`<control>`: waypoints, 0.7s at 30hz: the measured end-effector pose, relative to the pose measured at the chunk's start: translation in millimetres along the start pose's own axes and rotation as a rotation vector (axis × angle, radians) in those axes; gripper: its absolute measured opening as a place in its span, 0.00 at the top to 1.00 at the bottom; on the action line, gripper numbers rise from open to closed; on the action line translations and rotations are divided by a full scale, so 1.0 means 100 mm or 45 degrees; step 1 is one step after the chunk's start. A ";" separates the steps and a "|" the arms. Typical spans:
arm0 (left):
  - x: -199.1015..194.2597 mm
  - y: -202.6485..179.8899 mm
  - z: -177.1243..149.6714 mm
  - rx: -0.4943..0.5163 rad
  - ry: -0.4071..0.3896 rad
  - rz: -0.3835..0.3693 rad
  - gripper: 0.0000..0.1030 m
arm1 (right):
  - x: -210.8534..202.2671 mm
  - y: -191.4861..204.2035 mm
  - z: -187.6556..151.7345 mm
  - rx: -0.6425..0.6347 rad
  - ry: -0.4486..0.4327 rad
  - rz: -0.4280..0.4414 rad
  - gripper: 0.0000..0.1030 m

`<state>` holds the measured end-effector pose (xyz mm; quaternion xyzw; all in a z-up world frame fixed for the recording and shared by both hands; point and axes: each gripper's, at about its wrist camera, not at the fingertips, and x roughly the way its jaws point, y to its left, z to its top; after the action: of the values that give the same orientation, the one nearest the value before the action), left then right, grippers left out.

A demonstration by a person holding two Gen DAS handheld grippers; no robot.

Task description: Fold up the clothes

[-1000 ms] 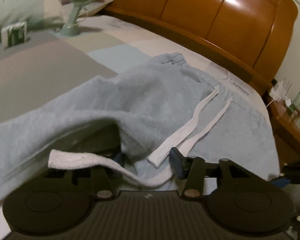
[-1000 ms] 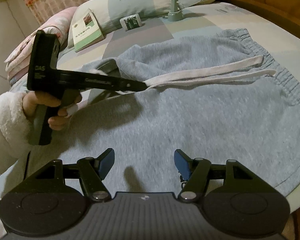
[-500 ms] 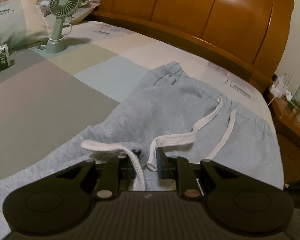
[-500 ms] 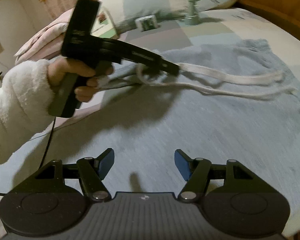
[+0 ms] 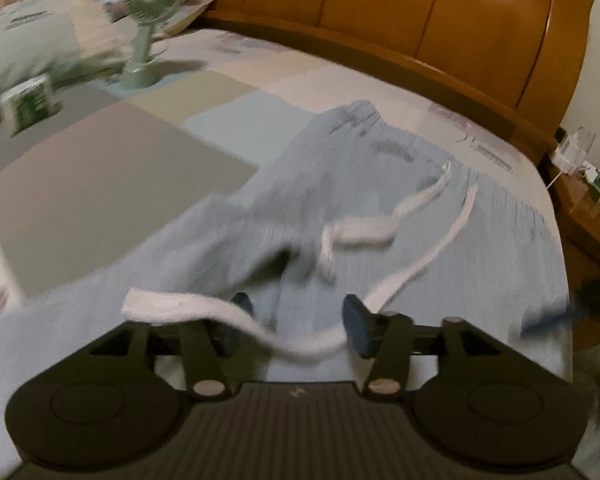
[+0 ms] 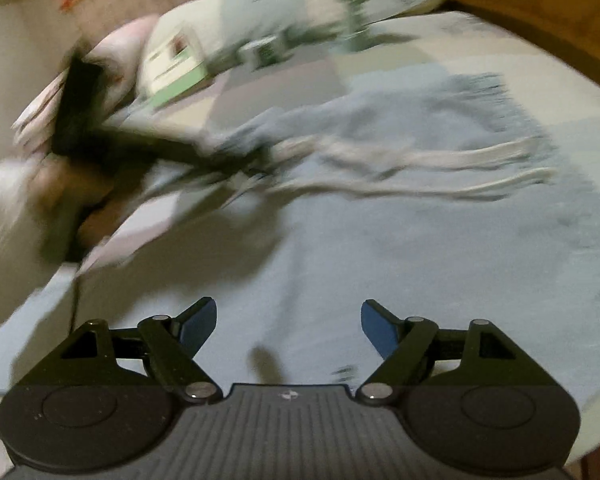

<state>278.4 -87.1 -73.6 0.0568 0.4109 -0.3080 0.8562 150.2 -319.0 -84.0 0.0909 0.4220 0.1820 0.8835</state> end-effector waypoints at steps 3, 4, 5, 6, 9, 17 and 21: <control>-0.26 -0.07 -0.23 0.041 -0.003 0.073 0.48 | -0.09 -0.28 0.11 0.050 -0.050 -0.082 0.19; -0.36 -0.10 -0.30 0.058 -0.014 0.096 0.47 | -0.09 -0.36 0.13 0.051 -0.061 -0.118 0.19; -0.45 -0.14 -0.35 0.075 -0.034 0.104 0.44 | -0.06 -0.43 0.15 0.048 -0.062 -0.154 0.19; -0.51 -0.18 -0.40 0.083 -0.045 0.093 0.42 | 0.00 -0.49 0.16 0.042 -0.047 -0.189 0.19; -0.60 -0.28 -0.53 0.085 -0.048 0.023 0.38 | 0.21 -0.70 0.10 0.029 0.035 -0.299 0.19; -0.61 -0.25 -0.99 -0.005 0.091 0.098 0.30 | 0.07 -0.75 -0.12 -0.129 0.048 -0.422 0.20; -0.86 -0.28 -1.12 -0.023 0.139 0.135 0.30 | -0.01 -0.53 -0.07 -0.170 0.060 -0.444 0.19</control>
<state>146.3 -29.2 -79.4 0.0873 0.4561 -0.2550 0.8481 156.9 -367.6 -104.3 -0.0467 0.4391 0.0558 0.8955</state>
